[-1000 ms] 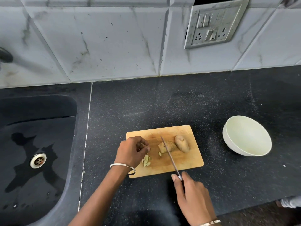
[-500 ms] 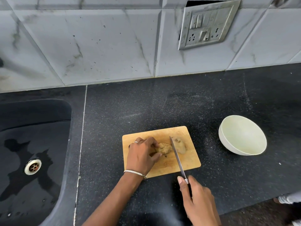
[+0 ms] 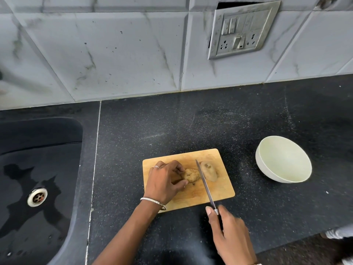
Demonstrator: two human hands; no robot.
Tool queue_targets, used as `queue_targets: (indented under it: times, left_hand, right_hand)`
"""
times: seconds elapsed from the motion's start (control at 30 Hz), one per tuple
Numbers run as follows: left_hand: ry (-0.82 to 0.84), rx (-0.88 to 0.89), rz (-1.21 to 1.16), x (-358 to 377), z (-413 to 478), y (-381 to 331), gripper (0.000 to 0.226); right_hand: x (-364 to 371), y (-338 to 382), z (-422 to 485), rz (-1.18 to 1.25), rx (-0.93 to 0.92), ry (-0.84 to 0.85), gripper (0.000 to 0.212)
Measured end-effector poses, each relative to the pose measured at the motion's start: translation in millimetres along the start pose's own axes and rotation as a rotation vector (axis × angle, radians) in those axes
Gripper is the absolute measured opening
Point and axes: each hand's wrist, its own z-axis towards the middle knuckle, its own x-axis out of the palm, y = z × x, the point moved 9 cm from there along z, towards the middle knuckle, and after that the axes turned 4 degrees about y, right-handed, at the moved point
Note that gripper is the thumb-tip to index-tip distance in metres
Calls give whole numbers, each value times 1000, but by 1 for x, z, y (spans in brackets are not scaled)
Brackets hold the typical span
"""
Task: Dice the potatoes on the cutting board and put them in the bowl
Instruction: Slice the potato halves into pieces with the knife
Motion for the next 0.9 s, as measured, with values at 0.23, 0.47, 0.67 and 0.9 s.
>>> queue_targets:
  times: [0.23,0.47,0.67,0.9]
  left_hand:
    - [33,30,-15,0,6,3,31]
    - [14,56,-10,0,4,4,29]
    - [-6,69,0,-2,1,2,28]
    - [-15,56,17,-2,-1,0,28]
  right_hand:
    - [1,7,-4,-18,6,47,43]
    - [12,10,-2,-52,11,111,43]
    - [12,3,0,-104,12,83,46]
    - [14,3,-2,-88,9,97,51]
